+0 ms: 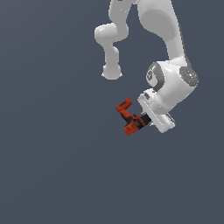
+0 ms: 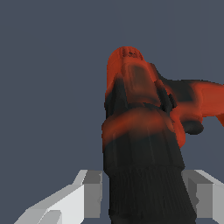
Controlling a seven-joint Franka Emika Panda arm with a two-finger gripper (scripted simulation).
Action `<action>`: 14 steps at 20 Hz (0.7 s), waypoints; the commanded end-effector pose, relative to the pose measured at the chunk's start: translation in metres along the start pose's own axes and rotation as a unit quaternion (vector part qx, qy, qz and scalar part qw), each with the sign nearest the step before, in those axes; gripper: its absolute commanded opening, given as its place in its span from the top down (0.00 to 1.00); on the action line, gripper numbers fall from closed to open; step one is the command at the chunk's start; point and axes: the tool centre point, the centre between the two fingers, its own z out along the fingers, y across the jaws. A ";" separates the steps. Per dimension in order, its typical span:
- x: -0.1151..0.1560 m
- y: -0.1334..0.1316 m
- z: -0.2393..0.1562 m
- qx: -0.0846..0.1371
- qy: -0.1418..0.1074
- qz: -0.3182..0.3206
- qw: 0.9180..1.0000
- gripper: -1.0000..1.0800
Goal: Pick up the object and move it to a goal position.
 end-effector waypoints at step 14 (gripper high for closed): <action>-0.020 0.024 -0.113 0.003 0.001 0.000 1.000 1.00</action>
